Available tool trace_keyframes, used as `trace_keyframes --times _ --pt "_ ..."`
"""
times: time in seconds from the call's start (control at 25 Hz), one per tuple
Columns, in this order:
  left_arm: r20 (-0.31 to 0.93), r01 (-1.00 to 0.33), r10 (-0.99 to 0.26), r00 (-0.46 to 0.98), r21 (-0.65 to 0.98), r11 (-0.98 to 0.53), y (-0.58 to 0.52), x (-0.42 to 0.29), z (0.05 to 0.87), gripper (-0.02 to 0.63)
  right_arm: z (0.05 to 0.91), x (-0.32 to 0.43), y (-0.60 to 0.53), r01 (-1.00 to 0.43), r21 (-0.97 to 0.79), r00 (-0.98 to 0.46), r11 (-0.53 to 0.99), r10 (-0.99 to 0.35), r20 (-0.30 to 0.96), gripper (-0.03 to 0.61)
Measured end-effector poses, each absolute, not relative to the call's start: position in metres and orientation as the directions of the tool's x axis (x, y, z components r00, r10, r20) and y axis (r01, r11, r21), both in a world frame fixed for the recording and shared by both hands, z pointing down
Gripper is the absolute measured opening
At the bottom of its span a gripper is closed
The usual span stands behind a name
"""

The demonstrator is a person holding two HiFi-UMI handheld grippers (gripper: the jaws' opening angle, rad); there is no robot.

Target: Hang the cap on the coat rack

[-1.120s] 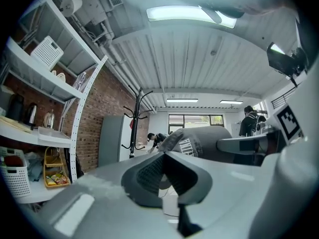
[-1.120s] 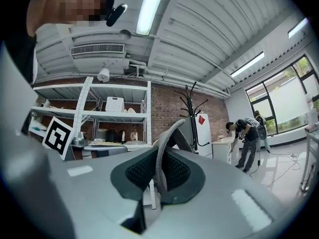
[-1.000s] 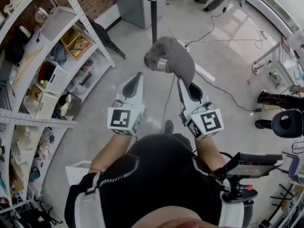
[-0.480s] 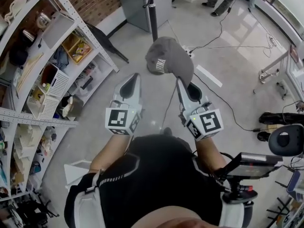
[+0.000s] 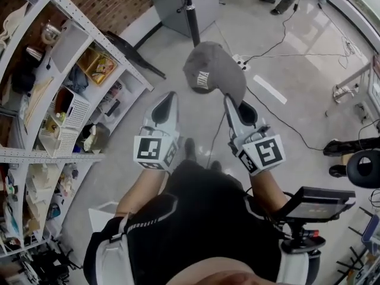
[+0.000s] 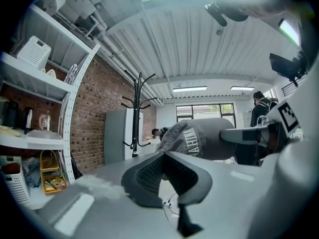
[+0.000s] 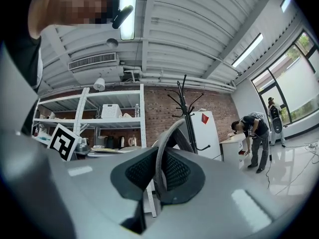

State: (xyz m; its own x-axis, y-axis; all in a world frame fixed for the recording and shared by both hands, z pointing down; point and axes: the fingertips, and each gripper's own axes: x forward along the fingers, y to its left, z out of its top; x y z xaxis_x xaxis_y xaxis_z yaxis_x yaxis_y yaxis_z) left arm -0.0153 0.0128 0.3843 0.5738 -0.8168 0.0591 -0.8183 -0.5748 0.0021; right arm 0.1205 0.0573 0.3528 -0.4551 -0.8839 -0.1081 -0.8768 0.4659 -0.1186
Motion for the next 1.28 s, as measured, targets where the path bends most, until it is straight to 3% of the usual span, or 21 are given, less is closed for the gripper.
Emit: trace_keyframes --times 0.6,1.28 --pt "0.009 -0.768 -0.768 0.64 0.027 -0.64 -0.128 -0.056 0.378 0.003 0.351 0.076 -0.067 -0.913 -0.11 -0.385 0.393 -0.918 -0.092 0.028" --pt "0.006 -0.713 -0.716 0.699 0.082 -0.696 -0.213 -0.086 0.393 0.003 0.354 0.027 -0.148 -0.93 -0.081 -0.355 0.359 -0.933 -0.055 0.028"
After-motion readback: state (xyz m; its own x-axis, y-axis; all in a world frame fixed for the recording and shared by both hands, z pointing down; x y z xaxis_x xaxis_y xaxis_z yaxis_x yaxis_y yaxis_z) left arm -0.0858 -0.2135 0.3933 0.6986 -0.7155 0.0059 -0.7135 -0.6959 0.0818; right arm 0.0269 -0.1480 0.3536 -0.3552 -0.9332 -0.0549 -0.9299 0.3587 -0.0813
